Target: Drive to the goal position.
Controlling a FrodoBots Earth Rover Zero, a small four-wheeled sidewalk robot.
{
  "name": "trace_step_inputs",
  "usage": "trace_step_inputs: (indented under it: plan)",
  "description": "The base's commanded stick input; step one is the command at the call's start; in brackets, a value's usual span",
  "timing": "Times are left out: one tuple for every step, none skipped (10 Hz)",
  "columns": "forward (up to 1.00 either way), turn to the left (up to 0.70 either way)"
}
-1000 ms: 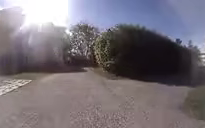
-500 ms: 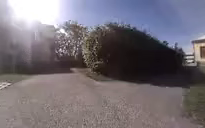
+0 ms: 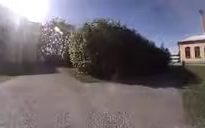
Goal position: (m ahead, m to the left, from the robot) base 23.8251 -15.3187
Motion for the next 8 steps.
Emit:
trace_step_inputs:
  plan:
    - [0.7, -0.35]
    - [0.7, -0.35]
    - [0.7, -0.35]
    - [0.7, -0.35]
    - [0.7, -0.35]
    - [0.7, -0.35]
    - [0.7, -0.35]
    - [0.7, -0.35]
